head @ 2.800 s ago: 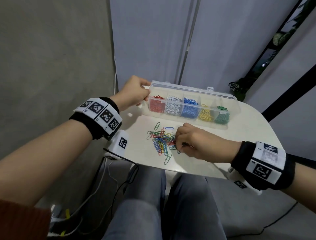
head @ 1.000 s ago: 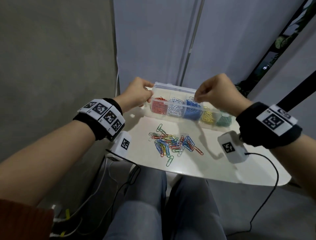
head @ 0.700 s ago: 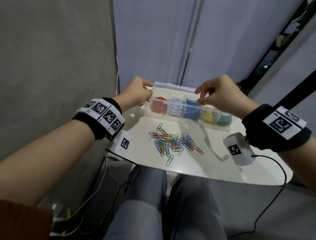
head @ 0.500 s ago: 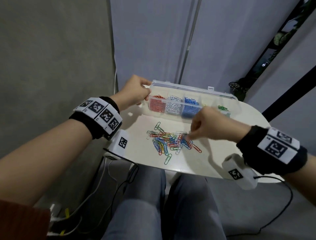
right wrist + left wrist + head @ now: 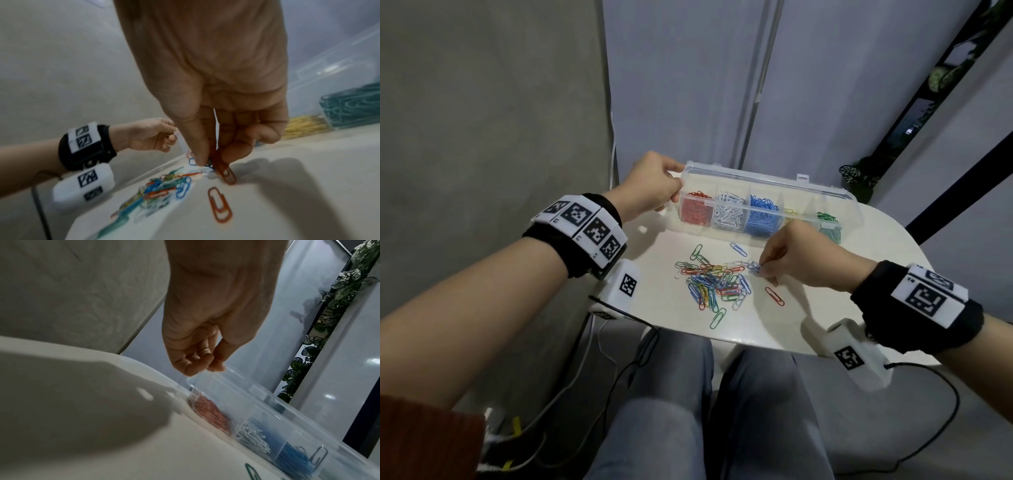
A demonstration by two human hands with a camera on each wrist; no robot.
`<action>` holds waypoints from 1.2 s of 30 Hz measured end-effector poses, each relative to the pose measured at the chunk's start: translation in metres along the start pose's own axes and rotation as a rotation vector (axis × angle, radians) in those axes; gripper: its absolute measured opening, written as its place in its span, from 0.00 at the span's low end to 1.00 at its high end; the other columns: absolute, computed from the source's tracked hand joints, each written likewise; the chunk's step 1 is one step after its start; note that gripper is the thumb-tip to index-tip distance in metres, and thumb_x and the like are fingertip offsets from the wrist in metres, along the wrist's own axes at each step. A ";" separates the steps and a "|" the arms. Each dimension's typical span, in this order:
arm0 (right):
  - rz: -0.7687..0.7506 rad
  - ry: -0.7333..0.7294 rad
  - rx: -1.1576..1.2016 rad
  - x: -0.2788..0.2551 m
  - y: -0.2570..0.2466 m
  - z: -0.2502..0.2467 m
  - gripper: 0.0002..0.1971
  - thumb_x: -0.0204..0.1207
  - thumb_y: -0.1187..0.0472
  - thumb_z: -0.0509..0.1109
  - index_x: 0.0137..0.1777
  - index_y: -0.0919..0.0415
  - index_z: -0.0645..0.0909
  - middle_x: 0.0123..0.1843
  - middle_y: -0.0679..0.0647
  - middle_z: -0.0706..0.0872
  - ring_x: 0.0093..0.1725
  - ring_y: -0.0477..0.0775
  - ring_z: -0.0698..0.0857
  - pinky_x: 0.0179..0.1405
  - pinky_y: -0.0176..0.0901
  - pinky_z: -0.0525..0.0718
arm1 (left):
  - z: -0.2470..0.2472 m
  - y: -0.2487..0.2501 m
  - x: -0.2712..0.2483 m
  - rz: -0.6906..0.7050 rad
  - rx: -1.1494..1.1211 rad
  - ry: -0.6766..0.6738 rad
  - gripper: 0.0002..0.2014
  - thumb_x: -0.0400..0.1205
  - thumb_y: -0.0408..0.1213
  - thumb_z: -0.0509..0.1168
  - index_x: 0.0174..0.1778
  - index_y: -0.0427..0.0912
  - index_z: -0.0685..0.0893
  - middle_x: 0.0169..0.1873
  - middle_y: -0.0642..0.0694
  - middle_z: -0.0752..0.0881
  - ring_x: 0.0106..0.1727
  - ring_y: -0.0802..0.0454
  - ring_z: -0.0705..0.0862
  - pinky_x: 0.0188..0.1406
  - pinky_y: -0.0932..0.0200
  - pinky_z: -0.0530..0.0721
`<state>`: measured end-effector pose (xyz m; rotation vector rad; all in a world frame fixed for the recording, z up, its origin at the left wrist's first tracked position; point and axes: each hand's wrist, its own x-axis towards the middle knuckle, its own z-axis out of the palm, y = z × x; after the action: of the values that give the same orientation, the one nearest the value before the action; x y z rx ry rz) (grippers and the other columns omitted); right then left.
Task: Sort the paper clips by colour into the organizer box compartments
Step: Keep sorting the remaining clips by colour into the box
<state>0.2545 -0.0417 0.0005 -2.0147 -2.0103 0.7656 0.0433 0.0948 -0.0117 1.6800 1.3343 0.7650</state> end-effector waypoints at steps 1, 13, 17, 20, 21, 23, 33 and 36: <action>0.013 0.006 0.058 0.000 0.001 -0.002 0.05 0.68 0.69 0.80 0.33 0.63 0.89 0.30 0.56 0.89 0.27 0.46 0.82 0.30 0.32 0.80 | 0.000 0.000 0.000 0.001 -0.002 -0.001 0.19 0.83 0.27 0.61 0.72 0.38 0.79 0.24 0.45 0.79 0.22 0.55 0.71 0.24 0.60 0.74; 0.191 -0.032 0.649 0.000 -0.001 -0.016 0.01 0.68 0.75 0.76 0.38 0.74 0.86 0.36 0.63 0.90 0.29 0.47 0.75 0.27 0.35 0.74 | -0.001 0.000 0.000 0.006 0.004 -0.001 0.20 0.84 0.27 0.61 0.73 0.37 0.77 0.24 0.45 0.80 0.22 0.55 0.71 0.24 0.61 0.74; 0.190 0.015 0.633 0.001 -0.001 -0.016 0.05 0.67 0.77 0.77 0.39 0.68 0.88 0.32 0.60 0.89 0.29 0.48 0.76 0.28 0.37 0.73 | -0.001 0.000 0.000 0.004 0.003 -0.010 0.20 0.84 0.27 0.61 0.73 0.37 0.77 0.25 0.45 0.80 0.23 0.54 0.71 0.24 0.61 0.74; 0.205 0.037 0.613 0.002 0.001 -0.014 0.09 0.68 0.78 0.75 0.44 0.66 0.89 0.30 0.58 0.88 0.27 0.46 0.78 0.29 0.39 0.71 | 0.000 -0.001 0.001 0.001 -0.006 -0.007 0.19 0.84 0.27 0.61 0.72 0.37 0.78 0.25 0.45 0.80 0.23 0.54 0.71 0.24 0.61 0.73; 0.214 0.043 0.607 0.003 0.001 -0.013 0.09 0.68 0.79 0.75 0.44 0.67 0.89 0.30 0.58 0.88 0.27 0.46 0.77 0.28 0.39 0.71 | 0.000 -0.001 0.001 0.000 -0.005 -0.005 0.19 0.84 0.27 0.61 0.72 0.38 0.78 0.25 0.45 0.80 0.23 0.55 0.72 0.24 0.61 0.73; 0.230 0.051 0.593 0.003 0.002 -0.010 0.07 0.68 0.78 0.74 0.39 0.67 0.88 0.28 0.56 0.86 0.27 0.46 0.76 0.27 0.39 0.71 | 0.000 -0.001 0.001 0.000 -0.004 -0.004 0.19 0.84 0.27 0.61 0.71 0.38 0.79 0.24 0.45 0.80 0.22 0.56 0.72 0.24 0.61 0.73; 0.148 0.102 0.485 0.003 0.007 -0.006 0.01 0.68 0.75 0.77 0.38 0.72 0.89 0.27 0.58 0.88 0.23 0.46 0.79 0.26 0.39 0.76 | 0.001 -0.002 0.002 -0.006 -0.016 -0.007 0.19 0.84 0.27 0.62 0.71 0.37 0.78 0.24 0.45 0.80 0.22 0.55 0.71 0.23 0.61 0.72; 0.134 0.137 0.438 0.005 0.008 -0.009 0.03 0.71 0.74 0.75 0.40 0.70 0.90 0.27 0.54 0.88 0.23 0.44 0.79 0.26 0.38 0.77 | 0.001 -0.002 0.003 -0.007 -0.013 -0.004 0.19 0.84 0.27 0.61 0.72 0.37 0.78 0.24 0.45 0.80 0.21 0.56 0.71 0.23 0.61 0.72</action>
<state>0.2654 -0.0352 0.0030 -1.8933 -1.4861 0.9662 0.0437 0.0974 -0.0135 1.6651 1.3289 0.7641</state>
